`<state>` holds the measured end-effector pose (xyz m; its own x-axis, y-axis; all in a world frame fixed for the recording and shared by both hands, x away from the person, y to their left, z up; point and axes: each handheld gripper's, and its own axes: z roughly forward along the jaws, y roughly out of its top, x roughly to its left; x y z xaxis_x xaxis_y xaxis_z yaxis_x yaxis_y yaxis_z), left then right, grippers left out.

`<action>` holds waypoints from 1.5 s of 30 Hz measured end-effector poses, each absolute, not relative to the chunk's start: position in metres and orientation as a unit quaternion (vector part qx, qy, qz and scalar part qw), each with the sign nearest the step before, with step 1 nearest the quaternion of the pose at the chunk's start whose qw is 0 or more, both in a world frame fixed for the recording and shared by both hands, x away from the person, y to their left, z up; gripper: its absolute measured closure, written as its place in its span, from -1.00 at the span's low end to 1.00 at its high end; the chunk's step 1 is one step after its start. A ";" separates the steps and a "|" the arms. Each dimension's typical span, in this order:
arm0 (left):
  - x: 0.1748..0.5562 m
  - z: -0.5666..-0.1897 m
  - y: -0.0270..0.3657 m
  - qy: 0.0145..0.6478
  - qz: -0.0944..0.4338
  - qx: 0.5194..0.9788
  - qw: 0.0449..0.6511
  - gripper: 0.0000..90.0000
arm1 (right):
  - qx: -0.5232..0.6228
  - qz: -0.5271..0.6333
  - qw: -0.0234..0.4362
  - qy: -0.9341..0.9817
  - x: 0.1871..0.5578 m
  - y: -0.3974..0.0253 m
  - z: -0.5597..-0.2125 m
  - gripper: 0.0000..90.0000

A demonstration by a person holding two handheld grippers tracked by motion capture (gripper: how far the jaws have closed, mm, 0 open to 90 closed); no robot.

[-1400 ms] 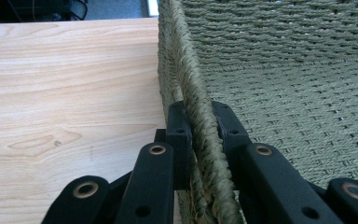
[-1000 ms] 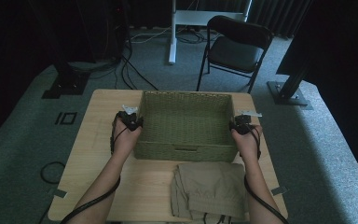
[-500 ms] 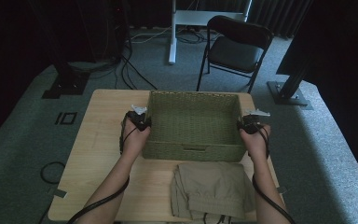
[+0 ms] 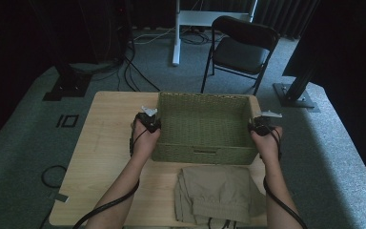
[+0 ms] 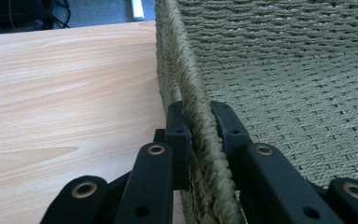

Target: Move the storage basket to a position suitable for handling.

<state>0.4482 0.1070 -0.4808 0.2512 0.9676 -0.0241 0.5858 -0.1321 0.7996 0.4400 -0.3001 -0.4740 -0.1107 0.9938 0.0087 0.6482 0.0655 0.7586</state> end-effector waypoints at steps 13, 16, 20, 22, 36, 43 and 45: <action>0.452 -0.480 0.094 0.543 0.266 0.712 0.355 0.75 | 0.610 0.315 0.268 0.676 0.444 -0.314 -0.473 0.74; 0.453 -0.481 0.090 0.543 0.265 0.712 0.358 0.75 | 0.611 0.312 0.269 0.676 0.444 -0.318 -0.473 0.74; 0.453 -0.481 0.086 0.544 0.263 0.712 0.359 0.75 | 0.612 0.312 0.268 0.675 0.445 -0.323 -0.473 0.74; 0.453 -0.481 0.085 0.540 0.267 0.715 0.355 0.75 | 0.612 0.312 0.267 0.676 0.445 -0.324 -0.473 0.73; 0.454 -0.476 0.085 0.508 0.260 0.729 0.379 0.09 | 0.591 0.318 0.261 0.694 0.442 -0.326 -0.462 0.19; 0.452 -0.464 0.087 0.487 0.241 0.745 0.387 -0.34 | 0.579 0.352 0.259 0.689 0.439 -0.322 -0.454 -0.16; 0.451 -0.460 0.087 0.480 0.234 0.748 0.395 -0.34 | 0.582 0.363 0.258 0.681 0.438 -0.322 -0.453 -0.25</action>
<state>0.4515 0.0872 -0.4596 0.4299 0.9024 -0.0285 0.5321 -0.2277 0.8155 0.4382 -0.3222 -0.4533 -0.1906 0.9790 0.0718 0.6044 0.0594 0.7944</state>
